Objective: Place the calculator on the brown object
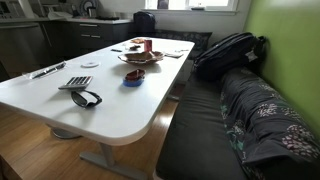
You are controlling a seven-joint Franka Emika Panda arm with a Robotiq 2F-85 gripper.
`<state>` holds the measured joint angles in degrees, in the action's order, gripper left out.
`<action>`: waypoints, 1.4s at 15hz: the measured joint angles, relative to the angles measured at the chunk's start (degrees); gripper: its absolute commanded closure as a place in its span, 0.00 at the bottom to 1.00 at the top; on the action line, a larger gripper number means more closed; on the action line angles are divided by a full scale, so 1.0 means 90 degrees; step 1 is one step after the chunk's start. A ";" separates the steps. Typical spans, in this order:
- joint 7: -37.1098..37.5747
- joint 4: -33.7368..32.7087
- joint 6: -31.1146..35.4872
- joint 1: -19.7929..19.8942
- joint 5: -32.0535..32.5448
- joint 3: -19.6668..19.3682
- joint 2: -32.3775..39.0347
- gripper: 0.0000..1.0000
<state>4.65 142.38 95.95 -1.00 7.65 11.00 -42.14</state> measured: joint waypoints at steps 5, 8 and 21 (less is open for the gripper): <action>0.0679 0.0008 0.0666 -0.0060 0.0142 0.0511 0.1054 0.00; 0.0624 0.0049 0.1234 -0.0149 0.0098 0.0379 0.2131 0.00; -0.1567 0.0316 0.2268 -0.0012 -0.1368 -0.1199 0.4102 0.00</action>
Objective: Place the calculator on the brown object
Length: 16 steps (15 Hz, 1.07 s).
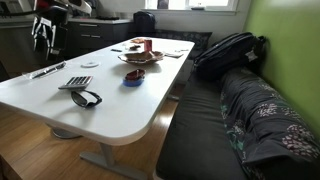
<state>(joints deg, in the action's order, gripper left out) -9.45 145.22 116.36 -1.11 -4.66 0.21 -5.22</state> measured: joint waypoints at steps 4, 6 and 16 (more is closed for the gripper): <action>-0.0099 0.0002 0.0148 0.0015 -0.0186 -0.0041 0.0005 0.00; -0.0745 0.0045 0.0333 0.0093 -0.0707 -0.0228 0.0041 0.00; -0.4969 -0.0272 -0.0448 0.0780 -0.1795 -0.1203 0.0513 0.00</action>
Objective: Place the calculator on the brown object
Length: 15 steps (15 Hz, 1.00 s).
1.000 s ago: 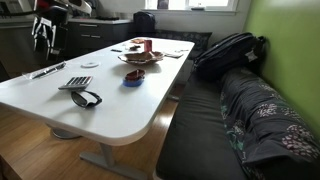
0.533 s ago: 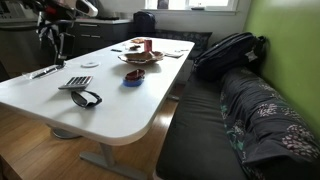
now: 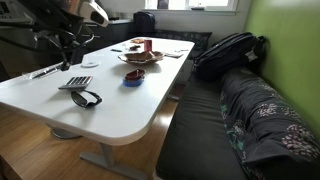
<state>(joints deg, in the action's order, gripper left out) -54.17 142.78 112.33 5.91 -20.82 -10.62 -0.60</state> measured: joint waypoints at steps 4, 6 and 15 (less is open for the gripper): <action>-0.0119 -0.0143 -0.0019 0.0009 -0.0034 0.0012 0.0260 0.00; -0.0066 -0.0162 0.0180 0.0015 -0.0143 0.0042 0.0310 0.00; -0.1532 -0.1510 0.0244 0.0323 -0.1594 0.0637 0.2393 0.00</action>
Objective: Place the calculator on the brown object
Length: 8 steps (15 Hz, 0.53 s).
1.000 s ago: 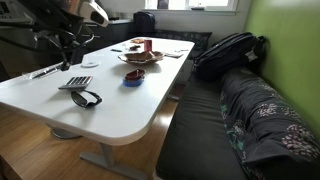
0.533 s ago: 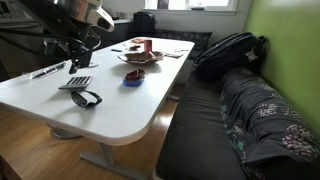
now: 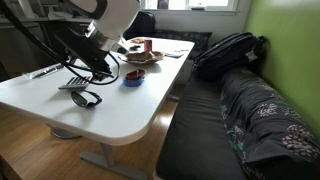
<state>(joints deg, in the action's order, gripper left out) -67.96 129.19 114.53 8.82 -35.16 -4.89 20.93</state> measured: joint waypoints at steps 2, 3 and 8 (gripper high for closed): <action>-0.0269 -0.0599 -0.0564 0.0176 -0.0040 0.0206 0.0586 0.00; -0.0327 -0.0880 -0.0864 0.0247 -0.0040 0.0286 0.0850 0.00; -0.0368 -0.1387 -0.1204 0.0323 -0.0036 0.0405 0.1369 0.00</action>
<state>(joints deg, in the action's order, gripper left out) -71.27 116.70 103.69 11.72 -35.49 -1.25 33.25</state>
